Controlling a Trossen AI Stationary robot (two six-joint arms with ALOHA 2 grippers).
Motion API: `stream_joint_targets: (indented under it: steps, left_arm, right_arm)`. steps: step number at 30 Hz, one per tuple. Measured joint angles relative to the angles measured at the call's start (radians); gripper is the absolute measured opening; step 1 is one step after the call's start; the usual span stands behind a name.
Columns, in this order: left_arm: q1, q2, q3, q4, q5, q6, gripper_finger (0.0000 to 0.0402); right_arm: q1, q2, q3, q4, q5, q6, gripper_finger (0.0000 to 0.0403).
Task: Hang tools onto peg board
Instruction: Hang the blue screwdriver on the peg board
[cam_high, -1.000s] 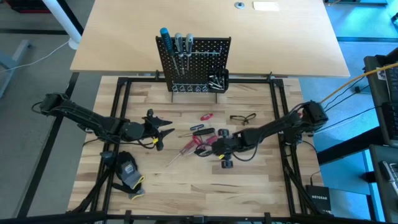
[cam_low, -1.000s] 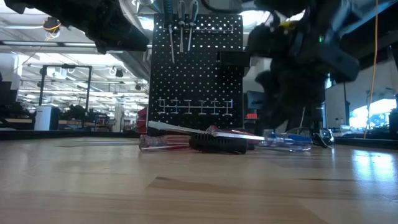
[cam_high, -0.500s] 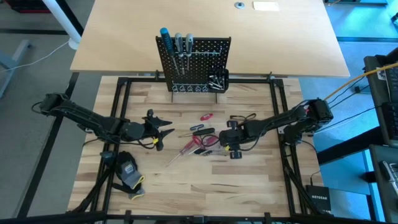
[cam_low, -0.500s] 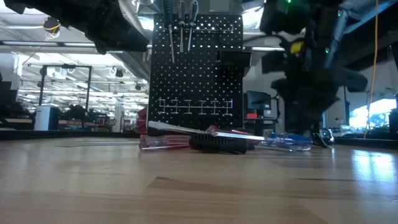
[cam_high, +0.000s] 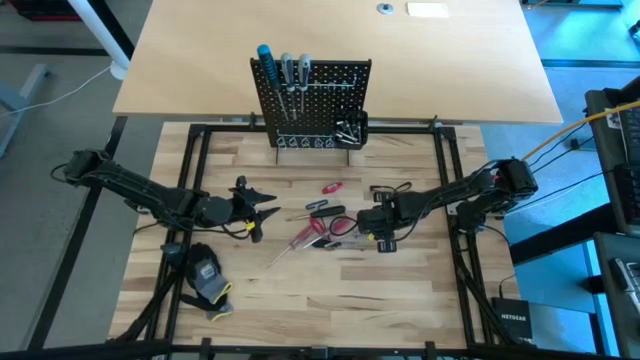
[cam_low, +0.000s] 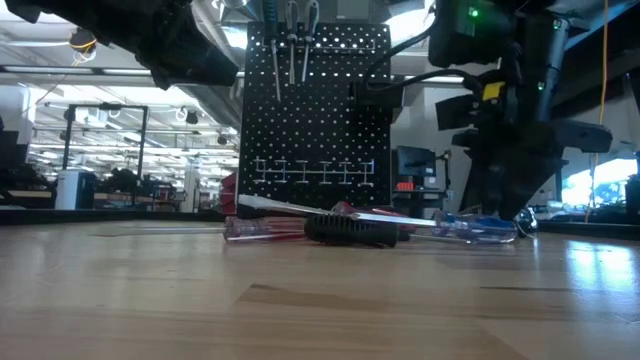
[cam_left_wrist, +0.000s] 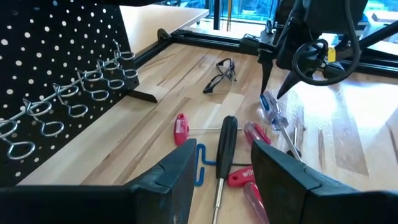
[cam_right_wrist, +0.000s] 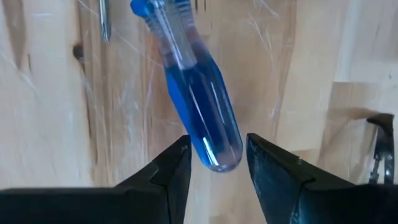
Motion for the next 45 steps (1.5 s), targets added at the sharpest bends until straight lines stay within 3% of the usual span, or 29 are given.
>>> stream_joint_targets:
  steps: [15,34,45]
  left_arm:
    - [0.001,0.0,0.0,-0.001,0.043,-0.005,0.0143]
    - [0.001,0.0,0.0,0.001,0.042,0.0,0.0143]
    - [0.001,0.0,0.0,0.003,0.042,0.024,0.0143]
  right_arm:
    - [0.001,-0.001,-0.118,0.124,0.013,0.001,0.0221]
    - [0.003,-0.001,-0.136,0.212,0.039,-0.043,0.0132]
    - [0.001,-0.047,0.016,0.029,0.058,-0.044,0.0128]
